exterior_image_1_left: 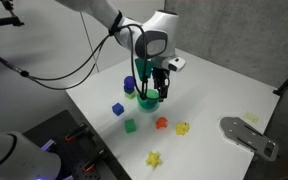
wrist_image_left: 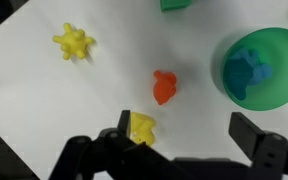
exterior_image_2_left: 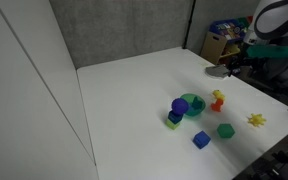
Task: Put the orange plastic toy in the green bowl
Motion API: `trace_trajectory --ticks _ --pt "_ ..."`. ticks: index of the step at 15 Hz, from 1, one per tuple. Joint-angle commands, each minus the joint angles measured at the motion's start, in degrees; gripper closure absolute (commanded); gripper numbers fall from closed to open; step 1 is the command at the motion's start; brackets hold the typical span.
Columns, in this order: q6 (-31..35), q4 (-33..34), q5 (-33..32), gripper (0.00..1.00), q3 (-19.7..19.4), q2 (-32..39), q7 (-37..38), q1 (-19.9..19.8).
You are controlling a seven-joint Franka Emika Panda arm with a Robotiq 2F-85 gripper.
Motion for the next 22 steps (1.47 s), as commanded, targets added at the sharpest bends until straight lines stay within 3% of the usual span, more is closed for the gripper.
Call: trace_trajectory --ticks 1,5,15,21,22 --pt "5.38 0.96 5.63 0.00 -0.23 4.82 -5.36 -1.13" --pt "10.00 1.54 9.89 0.00 -0.23 10.00 -9.16 -2.07" --pt "14.79 9.12 9.32 0.00 -2.86 25.73 -5.52 -0.94" --pt "15.33 12.75 8.61 0.00 -3.26 30.47 -4.11 2.00" --pt "15.48 13.16 8.41 0.25 -3.70 31.08 -3.37 2.71"
